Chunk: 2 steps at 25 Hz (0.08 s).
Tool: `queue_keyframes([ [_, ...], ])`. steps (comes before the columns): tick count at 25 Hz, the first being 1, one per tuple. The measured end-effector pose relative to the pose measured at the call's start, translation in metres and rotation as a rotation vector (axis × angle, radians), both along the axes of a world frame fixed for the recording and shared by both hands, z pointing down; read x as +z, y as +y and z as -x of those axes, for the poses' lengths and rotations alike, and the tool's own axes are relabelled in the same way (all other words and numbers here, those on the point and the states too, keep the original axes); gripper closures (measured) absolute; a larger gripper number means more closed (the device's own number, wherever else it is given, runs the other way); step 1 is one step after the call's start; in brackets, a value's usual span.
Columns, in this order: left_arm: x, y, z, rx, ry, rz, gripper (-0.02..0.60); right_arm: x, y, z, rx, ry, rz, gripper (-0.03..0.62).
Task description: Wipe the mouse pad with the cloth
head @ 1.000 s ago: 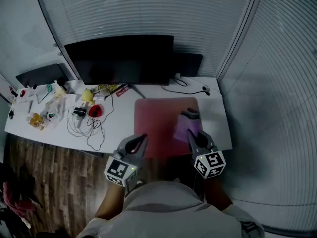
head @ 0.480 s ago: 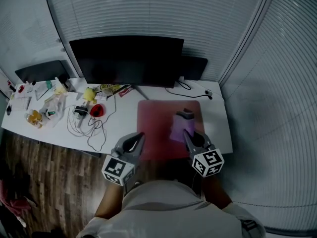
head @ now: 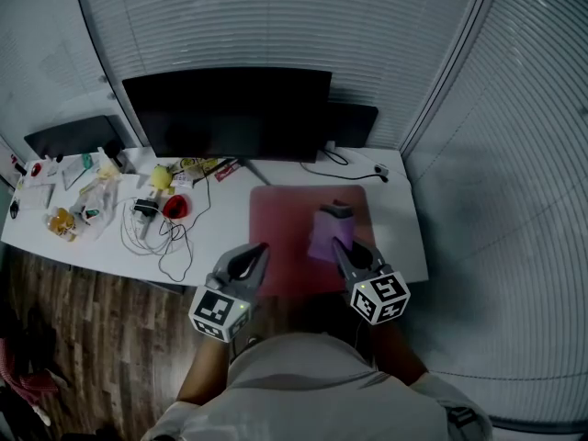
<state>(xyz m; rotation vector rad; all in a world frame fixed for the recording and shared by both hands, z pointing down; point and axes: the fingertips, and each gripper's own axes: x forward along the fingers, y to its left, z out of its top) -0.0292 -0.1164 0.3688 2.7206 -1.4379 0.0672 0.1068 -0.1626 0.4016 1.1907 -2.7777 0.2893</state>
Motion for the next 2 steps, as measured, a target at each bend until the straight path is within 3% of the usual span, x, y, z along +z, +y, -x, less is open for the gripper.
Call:
queue_keyframes([
  [2,-0.0009,0.001,-0.004,0.004,0.001,-0.001,0.578,0.0011,0.0021,0.0003,-0.007,-0.003,0.002,0.549],
])
